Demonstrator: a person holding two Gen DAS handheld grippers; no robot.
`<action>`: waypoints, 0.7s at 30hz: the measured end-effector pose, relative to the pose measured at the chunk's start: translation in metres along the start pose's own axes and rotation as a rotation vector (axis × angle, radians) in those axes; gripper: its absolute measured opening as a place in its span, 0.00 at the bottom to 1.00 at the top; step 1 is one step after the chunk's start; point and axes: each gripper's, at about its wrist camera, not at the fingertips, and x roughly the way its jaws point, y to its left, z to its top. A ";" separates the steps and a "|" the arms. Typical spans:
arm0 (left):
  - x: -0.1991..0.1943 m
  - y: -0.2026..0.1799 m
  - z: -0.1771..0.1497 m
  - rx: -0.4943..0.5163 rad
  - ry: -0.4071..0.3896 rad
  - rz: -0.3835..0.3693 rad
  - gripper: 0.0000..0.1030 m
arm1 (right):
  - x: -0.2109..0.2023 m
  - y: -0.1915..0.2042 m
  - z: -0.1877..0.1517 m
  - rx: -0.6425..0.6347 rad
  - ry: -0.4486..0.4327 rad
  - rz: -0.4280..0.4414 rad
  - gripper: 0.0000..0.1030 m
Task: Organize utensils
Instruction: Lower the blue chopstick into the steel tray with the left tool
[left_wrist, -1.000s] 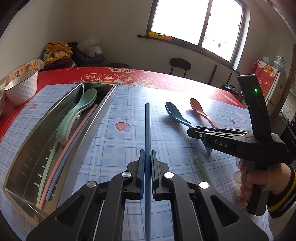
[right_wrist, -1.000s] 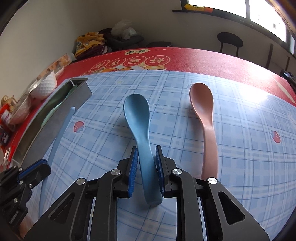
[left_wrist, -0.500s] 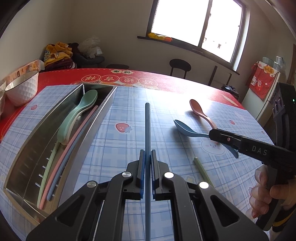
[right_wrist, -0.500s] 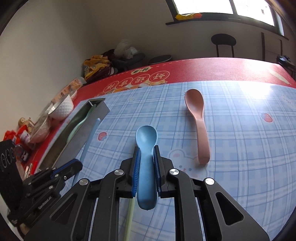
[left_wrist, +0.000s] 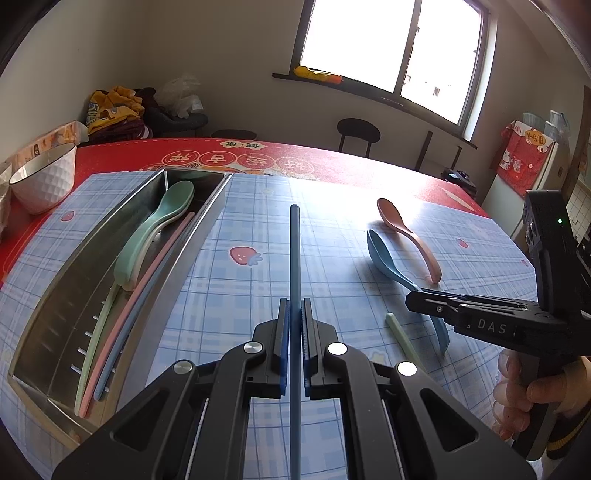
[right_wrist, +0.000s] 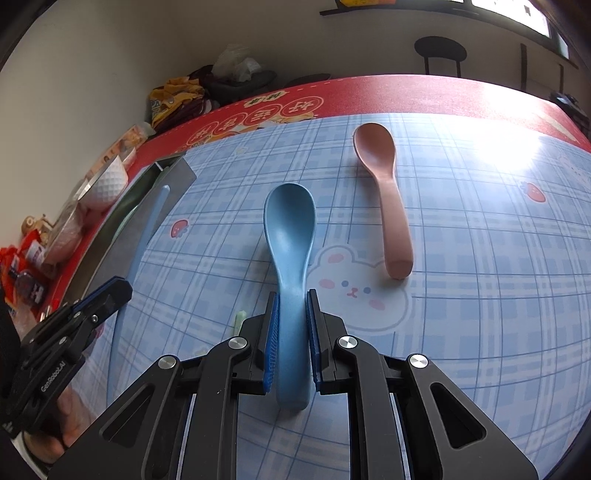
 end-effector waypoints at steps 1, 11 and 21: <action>0.000 -0.001 0.000 0.001 0.001 0.000 0.06 | 0.001 -0.001 0.001 0.005 0.003 0.003 0.14; -0.003 -0.009 -0.002 0.030 -0.013 0.033 0.06 | 0.004 -0.008 0.003 0.064 -0.028 0.055 0.14; -0.012 -0.001 0.002 -0.006 -0.034 0.035 0.06 | -0.020 -0.018 0.001 0.175 -0.125 0.191 0.14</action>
